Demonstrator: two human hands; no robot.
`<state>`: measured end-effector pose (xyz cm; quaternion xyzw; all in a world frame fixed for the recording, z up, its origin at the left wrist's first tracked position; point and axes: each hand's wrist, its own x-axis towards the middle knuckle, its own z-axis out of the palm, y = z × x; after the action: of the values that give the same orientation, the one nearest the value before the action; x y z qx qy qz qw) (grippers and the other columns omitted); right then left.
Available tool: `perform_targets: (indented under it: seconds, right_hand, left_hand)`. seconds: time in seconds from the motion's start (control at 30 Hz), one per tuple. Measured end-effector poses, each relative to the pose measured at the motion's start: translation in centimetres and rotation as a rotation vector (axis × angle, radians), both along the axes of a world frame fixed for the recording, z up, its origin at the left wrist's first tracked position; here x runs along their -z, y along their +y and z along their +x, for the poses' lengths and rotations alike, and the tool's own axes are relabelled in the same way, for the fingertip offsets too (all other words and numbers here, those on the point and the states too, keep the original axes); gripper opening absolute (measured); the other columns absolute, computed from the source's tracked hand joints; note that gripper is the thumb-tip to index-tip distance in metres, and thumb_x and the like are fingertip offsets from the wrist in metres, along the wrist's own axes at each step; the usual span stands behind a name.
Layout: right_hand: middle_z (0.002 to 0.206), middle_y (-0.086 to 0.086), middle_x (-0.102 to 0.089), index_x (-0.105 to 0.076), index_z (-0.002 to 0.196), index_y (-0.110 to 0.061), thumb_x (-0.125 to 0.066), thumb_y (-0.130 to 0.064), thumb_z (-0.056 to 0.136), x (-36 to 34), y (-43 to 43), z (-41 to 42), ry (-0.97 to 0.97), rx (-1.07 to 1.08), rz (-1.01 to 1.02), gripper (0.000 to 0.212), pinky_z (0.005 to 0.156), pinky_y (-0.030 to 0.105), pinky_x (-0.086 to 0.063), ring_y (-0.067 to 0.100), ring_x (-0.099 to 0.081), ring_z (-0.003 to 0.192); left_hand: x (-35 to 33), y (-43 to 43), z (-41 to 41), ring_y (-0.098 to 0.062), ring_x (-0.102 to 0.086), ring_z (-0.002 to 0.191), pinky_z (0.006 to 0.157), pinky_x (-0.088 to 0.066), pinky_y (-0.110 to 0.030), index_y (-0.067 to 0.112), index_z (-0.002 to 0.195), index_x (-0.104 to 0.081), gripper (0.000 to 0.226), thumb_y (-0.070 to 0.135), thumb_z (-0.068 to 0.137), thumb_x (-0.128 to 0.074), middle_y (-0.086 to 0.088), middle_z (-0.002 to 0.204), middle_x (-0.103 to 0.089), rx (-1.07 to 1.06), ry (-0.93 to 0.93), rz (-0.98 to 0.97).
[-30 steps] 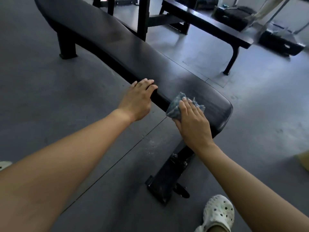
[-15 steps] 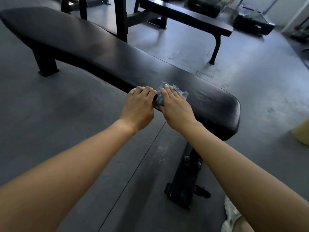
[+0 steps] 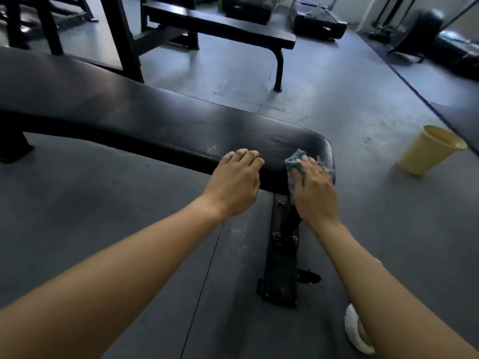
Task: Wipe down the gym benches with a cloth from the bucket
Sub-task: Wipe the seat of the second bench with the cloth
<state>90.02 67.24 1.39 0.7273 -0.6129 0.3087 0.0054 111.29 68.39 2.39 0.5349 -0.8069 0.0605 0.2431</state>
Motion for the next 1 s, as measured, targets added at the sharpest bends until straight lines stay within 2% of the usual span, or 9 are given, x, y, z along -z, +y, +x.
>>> perform_targets:
  seconds: [0.07, 0.2, 0.4, 0.5, 0.57, 0.67, 0.73, 0.87, 1.0]
  right_hand:
    - [0.155, 0.012, -0.046, -0.052, 0.144, -0.009, -0.040, -0.040, 0.107, 0.5, 0.7, 0.3, -0.103, 0.122, 0.001, 0.050, 0.125, 0.045, -0.020, 0.027, -0.032, 0.149]
    - [0.161, 0.017, -0.034, -0.047, 0.149, -0.013, -0.042, -0.036, 0.107, 1.7, 2.0, 3.1, -0.065, 0.212, 0.012, 0.048, 0.125, 0.052, -0.008, 0.035, -0.018, 0.153]
    - [0.168, 0.012, -0.016, -0.043, 0.152, -0.017, -0.032, -0.039, 0.110, 1.6, 1.3, 1.7, -0.217, 0.177, 0.055, 0.049, 0.127, 0.042, -0.002, 0.024, -0.002, 0.157]
    - [0.166, 0.020, -0.016, -0.049, 0.146, -0.012, -0.033, -0.037, 0.110, 0.4, -1.0, 0.5, -0.347, 0.259, 0.145, 0.047, 0.127, 0.042, -0.007, 0.030, -0.008, 0.156]
    - [0.162, 0.024, -0.024, -0.048, 0.145, -0.008, -0.034, -0.034, 0.110, -0.4, -2.9, -0.9, -0.434, 0.316, 0.223, 0.047, 0.124, 0.041, -0.019, 0.035, -0.023, 0.151]
    - [0.147, 0.022, -0.046, -0.047, 0.144, -0.006, -0.035, -0.036, 0.108, -0.8, -4.5, -2.0, -0.551, 0.379, 0.267, 0.048, 0.108, 0.041, -0.038, 0.038, -0.047, 0.132]
    - [0.145, 0.018, -0.048, -0.046, 0.146, -0.007, -0.035, -0.036, 0.109, -0.6, -3.7, -1.3, -0.612, 0.394, 0.213, 0.048, 0.110, 0.042, -0.038, 0.035, -0.047, 0.133]
    - [0.166, 0.016, -0.018, -0.027, 0.158, -0.009, -0.031, -0.032, 0.110, 1.2, 0.9, 2.3, -0.699, 0.410, 0.028, 0.054, 0.122, 0.037, -0.026, 0.031, -0.023, 0.152]
    - [0.169, 0.016, -0.003, -0.016, 0.161, -0.011, -0.031, -0.030, 0.110, 2.6, 2.6, 4.0, -0.693, 0.383, -0.003, 0.056, 0.116, 0.027, -0.020, 0.032, -0.015, 0.154]
  left_hand:
    - [0.1, 0.1, -0.5, -0.026, -0.050, 0.134, 0.116, -0.037, -0.045, 0.017, 0.134, -0.060, 0.038, 0.026, 0.099, -0.049, -0.004, 0.143, -0.057, 0.018, -0.016, 0.028]
    - [-0.1, 0.2, -1.7, -0.028, -0.055, 0.122, 0.109, -0.041, -0.045, 0.016, 0.125, -0.061, 0.033, 0.029, 0.098, -0.046, -0.003, 0.129, -0.063, -0.047, -0.011, 0.037]
    - [0.1, 0.7, -3.2, -0.029, -0.056, 0.111, 0.103, -0.043, -0.045, 0.015, 0.111, -0.060, 0.021, 0.027, 0.098, -0.047, -0.004, 0.114, -0.063, -0.119, 0.030, 0.006]
    - [0.6, 0.9, -3.4, -0.029, -0.054, 0.117, 0.108, -0.041, -0.046, 0.014, 0.113, -0.060, 0.020, 0.024, 0.098, -0.050, -0.004, 0.118, -0.062, -0.132, 0.046, -0.004]
    - [0.7, 0.9, -3.7, -0.029, -0.054, 0.116, 0.108, -0.040, -0.047, 0.015, 0.112, -0.059, 0.020, 0.023, 0.098, -0.049, -0.004, 0.117, -0.062, -0.144, 0.059, -0.003]
    - [0.7, 0.9, -4.3, -0.028, -0.052, 0.116, 0.109, -0.039, -0.048, 0.015, 0.111, -0.057, 0.018, 0.021, 0.097, -0.048, -0.003, 0.117, -0.060, -0.175, 0.058, 0.002]
    - [1.0, 0.9, -4.4, -0.029, -0.051, 0.118, 0.110, -0.038, -0.049, 0.015, 0.111, -0.056, 0.018, 0.020, 0.096, -0.048, -0.004, 0.119, -0.059, -0.184, 0.061, -0.011]
    - [1.6, 0.7, -4.4, -0.029, -0.051, 0.119, 0.111, -0.037, -0.048, 0.013, 0.110, -0.058, 0.016, 0.017, 0.097, -0.049, -0.005, 0.121, -0.059, -0.170, 0.059, -0.049]
    - [1.8, 0.6, -3.9, -0.029, -0.053, 0.118, 0.110, -0.038, -0.047, 0.012, 0.112, -0.060, 0.016, 0.016, 0.098, -0.053, -0.005, 0.122, -0.059, -0.139, 0.039, -0.073]
